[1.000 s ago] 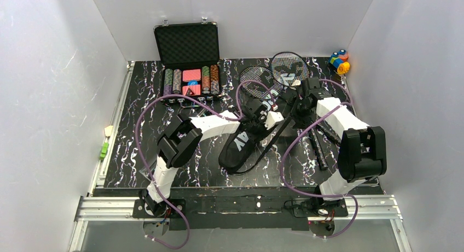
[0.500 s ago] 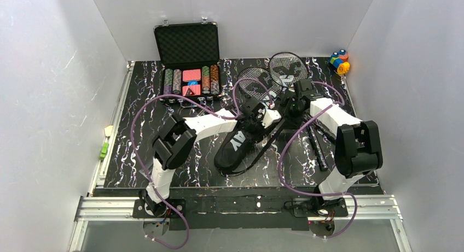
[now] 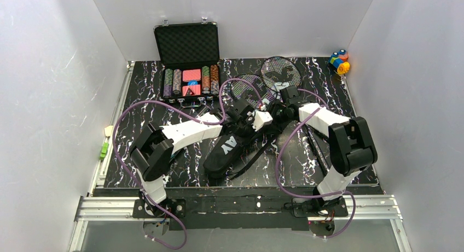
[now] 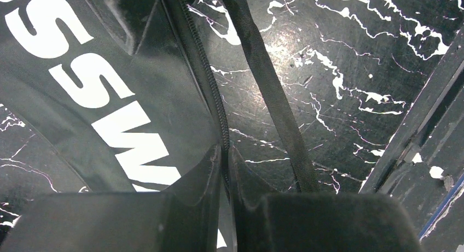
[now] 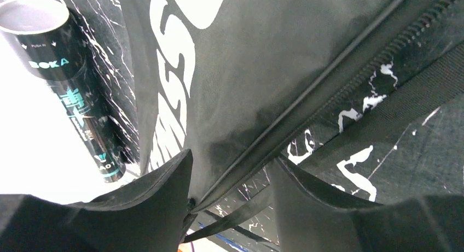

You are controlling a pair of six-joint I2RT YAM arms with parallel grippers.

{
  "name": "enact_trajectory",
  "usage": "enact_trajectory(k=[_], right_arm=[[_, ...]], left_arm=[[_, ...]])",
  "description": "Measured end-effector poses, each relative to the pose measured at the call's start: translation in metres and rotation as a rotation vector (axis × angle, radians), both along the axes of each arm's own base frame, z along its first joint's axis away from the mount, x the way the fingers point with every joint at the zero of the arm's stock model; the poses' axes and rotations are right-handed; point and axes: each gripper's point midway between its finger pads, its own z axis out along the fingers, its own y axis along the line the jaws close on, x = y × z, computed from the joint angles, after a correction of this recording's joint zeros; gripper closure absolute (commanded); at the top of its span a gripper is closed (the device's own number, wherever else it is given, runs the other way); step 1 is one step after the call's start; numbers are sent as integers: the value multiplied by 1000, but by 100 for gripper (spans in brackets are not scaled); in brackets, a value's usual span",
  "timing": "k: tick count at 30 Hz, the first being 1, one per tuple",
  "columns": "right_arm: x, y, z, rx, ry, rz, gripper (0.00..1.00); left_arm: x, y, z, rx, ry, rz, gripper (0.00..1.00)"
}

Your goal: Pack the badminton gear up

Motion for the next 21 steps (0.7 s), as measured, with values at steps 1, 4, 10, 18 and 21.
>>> enact_trajectory(k=[1, 4, 10, 18, 21], right_arm=[[-1, 0, 1, 2, -4, 1, 37], [-9, -1, 4, 14, -4, 6, 35], [-28, 0, 16, 62, -13, 20, 34], [-28, 8, 25, 118, -29, 2, 35], [-24, 10, 26, 133, -38, -5, 36]], left_arm=[[0, 0, 0, 1, -1, -1, 100], [0, 1, -2, 6, 0, -2, 100], [-1, 2, -2, 7, 0, -2, 100], [-1, 2, -2, 7, 0, -3, 100], [-1, 2, -2, 7, 0, -3, 100]])
